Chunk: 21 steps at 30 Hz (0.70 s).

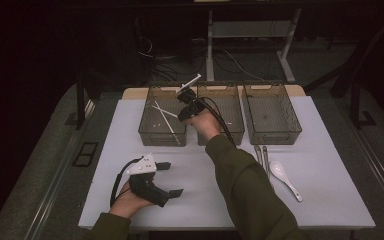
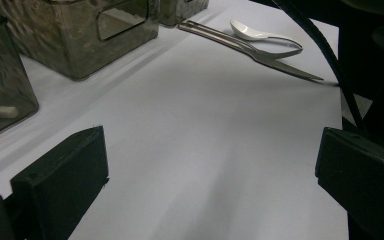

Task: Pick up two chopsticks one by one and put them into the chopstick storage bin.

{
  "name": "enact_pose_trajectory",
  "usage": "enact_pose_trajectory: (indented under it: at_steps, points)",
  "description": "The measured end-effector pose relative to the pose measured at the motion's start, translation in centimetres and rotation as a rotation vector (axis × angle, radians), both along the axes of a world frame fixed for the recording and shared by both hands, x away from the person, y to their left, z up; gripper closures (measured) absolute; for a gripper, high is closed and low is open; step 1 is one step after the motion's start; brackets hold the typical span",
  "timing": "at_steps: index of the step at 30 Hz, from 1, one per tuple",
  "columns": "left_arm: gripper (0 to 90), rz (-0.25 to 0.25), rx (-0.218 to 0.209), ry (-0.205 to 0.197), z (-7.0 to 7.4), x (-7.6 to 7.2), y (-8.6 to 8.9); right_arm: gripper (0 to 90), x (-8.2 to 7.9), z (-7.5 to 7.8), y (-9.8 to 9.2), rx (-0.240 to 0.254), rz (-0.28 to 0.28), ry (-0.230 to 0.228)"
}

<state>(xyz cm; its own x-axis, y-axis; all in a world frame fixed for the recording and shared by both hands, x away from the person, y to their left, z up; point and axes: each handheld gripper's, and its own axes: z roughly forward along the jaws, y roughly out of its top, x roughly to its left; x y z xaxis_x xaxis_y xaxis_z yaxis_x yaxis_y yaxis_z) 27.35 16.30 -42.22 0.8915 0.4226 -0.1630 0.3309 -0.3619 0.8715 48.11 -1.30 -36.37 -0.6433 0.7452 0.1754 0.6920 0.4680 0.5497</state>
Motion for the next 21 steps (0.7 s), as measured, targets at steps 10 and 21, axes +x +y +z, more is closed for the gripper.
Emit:
enact_pose_trajectory:
  at_steps: [10, 21]
  points:
    - [0.0, 0.000, 0.002, 0.000, 0.0, 0.0, 0.1, 64.8, -0.2, -0.1, 0.3, 0.059, 0.031, -0.010]
    - [0.0, 0.007, 0.012, -0.007, -0.1, 0.1, 0.1, 49.2, -1.5, 1.4, -2.6, 0.127, 0.111, -0.053]
